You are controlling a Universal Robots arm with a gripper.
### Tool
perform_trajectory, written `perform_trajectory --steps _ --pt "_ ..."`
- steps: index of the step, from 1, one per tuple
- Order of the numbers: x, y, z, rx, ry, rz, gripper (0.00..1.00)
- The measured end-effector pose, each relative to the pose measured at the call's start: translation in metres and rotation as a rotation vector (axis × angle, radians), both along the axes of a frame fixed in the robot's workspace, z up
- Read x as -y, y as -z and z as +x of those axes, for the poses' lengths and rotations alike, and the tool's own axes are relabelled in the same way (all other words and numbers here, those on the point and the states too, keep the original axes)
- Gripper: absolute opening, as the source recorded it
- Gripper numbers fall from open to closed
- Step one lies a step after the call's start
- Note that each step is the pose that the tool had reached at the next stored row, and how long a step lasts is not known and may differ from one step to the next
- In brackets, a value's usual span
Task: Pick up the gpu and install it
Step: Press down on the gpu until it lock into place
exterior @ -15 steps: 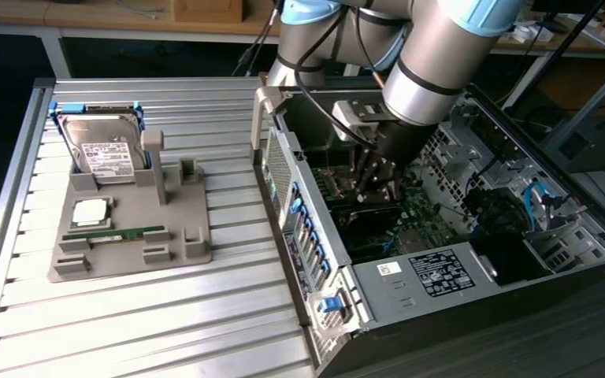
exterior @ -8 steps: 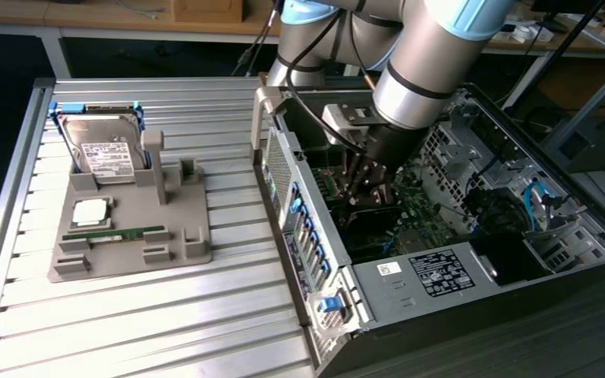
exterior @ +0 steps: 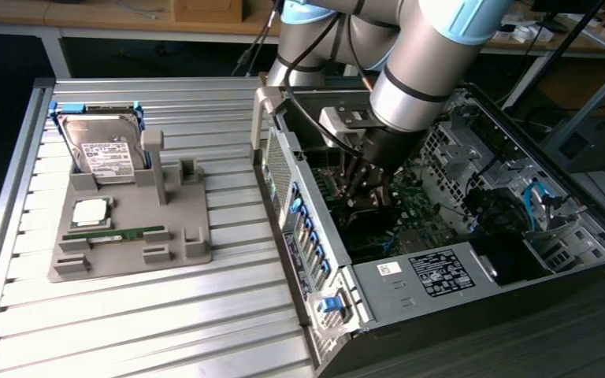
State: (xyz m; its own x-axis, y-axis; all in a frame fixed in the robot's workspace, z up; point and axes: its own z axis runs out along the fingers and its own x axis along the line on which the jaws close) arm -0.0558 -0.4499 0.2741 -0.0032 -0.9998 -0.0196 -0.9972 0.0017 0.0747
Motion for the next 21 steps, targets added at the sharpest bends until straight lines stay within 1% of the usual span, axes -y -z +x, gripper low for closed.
perform_trajectory --steps 7,9,16,21 --pt "0.0001 0.0023 -0.0035 -0.0001 0.000 -0.0005 0.11" --pt "0.0004 0.0030 -0.0056 0.0004 0.000 0.0002 0.11" --pt "0.0049 0.0036 -0.0101 0.0001 -0.005 0.0003 0.11" --pt "0.0051 0.0036 -0.0102 0.0001 -0.007 0.0002 0.11"
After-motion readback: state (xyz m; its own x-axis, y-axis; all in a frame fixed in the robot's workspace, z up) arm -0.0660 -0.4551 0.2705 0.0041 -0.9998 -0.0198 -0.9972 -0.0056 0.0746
